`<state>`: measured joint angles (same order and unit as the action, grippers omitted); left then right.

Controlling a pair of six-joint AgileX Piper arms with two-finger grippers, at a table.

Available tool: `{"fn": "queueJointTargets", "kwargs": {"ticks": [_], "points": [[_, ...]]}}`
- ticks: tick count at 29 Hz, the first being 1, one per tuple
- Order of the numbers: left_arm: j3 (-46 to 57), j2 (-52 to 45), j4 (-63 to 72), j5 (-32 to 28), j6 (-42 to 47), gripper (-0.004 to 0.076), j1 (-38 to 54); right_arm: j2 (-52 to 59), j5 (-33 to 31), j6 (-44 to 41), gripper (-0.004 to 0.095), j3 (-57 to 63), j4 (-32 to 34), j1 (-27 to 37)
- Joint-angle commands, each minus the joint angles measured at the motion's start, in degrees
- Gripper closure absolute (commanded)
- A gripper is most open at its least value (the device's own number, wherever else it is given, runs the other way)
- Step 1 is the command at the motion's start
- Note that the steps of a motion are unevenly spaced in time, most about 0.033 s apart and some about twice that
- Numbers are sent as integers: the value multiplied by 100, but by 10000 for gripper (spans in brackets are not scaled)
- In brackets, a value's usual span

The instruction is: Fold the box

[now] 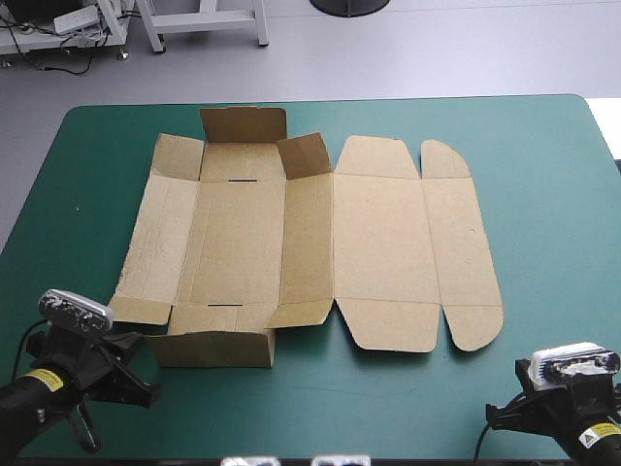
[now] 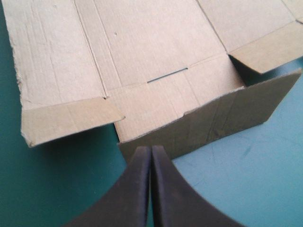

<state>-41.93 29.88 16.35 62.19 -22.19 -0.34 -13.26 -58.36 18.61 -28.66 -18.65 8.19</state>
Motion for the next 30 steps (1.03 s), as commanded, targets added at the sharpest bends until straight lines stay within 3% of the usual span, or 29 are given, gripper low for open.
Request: {"fn": "queueJointTargets", "kwargs": {"ticks": [1, 13, 21, 30], "points": [[-658, 352, 158, -150, -5, 717, -28, -75, 410, 35, 932, -135, -103, -2], [-2181, 2116, 55, -268, -61, 524, -28, -86, 733, 35, 932, -135, -95, -2], [-2647, 3580, -710, -494, -111, 393, -28, -99, 747, 35, 932, -135, -43, -2], [-2752, 4658, -2472, -758, 688, 380, -28, -99, 736, 17, 932, -135, 190, -2]]}}
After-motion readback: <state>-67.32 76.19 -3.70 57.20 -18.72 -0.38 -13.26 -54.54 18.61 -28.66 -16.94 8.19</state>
